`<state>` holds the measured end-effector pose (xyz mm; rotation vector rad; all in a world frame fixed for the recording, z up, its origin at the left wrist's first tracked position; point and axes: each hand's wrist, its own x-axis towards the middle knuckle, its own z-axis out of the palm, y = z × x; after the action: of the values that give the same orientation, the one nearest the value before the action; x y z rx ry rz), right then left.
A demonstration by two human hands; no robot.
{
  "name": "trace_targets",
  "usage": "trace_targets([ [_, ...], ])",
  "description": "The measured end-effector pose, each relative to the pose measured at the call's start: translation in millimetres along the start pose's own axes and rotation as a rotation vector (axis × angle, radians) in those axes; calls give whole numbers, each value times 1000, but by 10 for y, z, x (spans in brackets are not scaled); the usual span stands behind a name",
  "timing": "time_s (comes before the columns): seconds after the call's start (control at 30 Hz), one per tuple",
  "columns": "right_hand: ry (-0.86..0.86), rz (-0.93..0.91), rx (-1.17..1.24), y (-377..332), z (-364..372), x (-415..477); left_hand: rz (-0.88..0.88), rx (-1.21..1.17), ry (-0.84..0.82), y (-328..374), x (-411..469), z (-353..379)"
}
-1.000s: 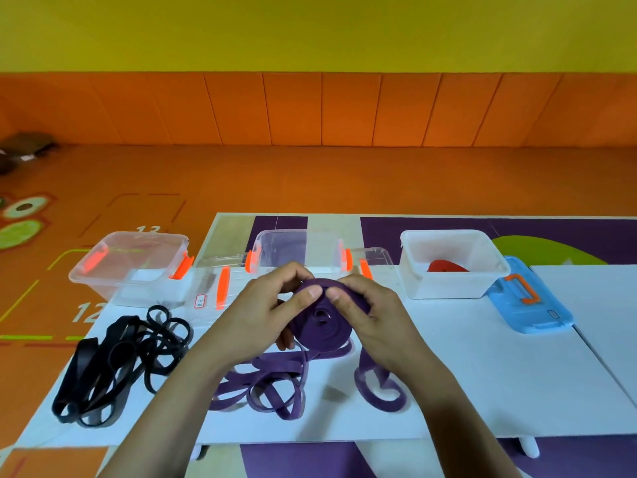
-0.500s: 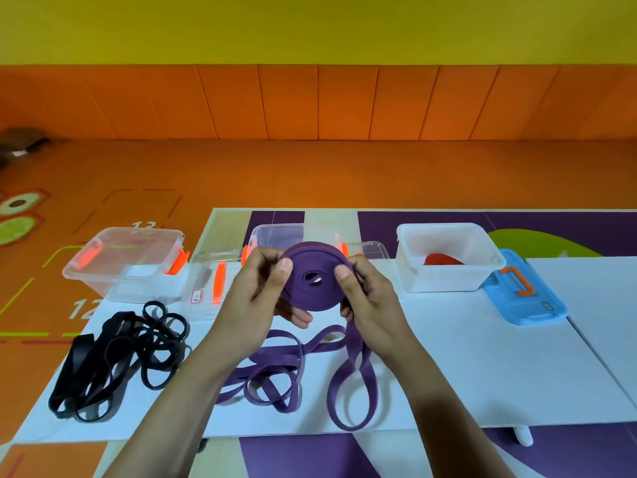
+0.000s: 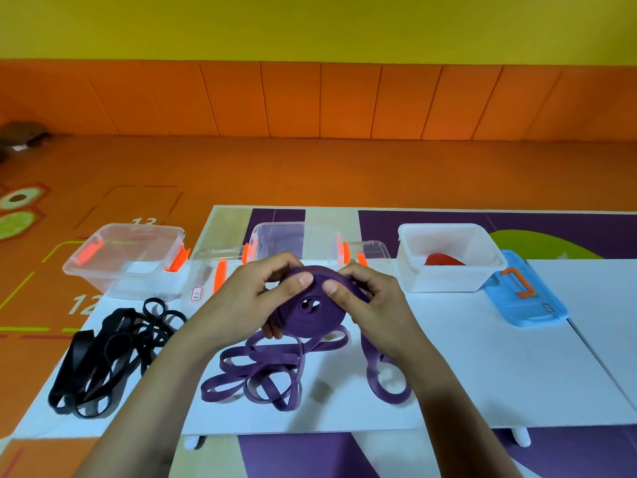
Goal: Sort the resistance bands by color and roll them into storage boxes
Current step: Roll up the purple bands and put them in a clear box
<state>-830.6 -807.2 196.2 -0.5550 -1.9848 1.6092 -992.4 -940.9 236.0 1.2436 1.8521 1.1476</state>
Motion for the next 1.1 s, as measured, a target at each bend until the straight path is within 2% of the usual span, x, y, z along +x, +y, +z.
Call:
trace_targets([
  [0.13,-43,49,16,67,-87,24,38,-69,143,-49,11,80],
  [0.27,-121,190,106,244,-140,-7,51,-60,265,-109,75,55],
  [0.43,-186,344,6,720,-144,-45,32,-22,405,-207,108,-30],
  [0.53,-88,373,-87,1026,-102,-46,-19,-33,456,-274,123,-27],
  [0.67,11,436,-367,1354,-78,-27,-71,-101,528,-328,123,-10],
  [0.83,286,529,-517,1544,-92,-132,-46,-81,562,-368,146,-54],
  [0.9,364,568,-530,1640,-145,-187,-47,-127,610,-373,156,-75],
  [1.0,279,703,-528,1845,-249,-246,-52,-102,639,-398,164,-155],
  [1.1,263,748,-295,1912,-245,-267,-64,-101,635,-439,174,-185],
])
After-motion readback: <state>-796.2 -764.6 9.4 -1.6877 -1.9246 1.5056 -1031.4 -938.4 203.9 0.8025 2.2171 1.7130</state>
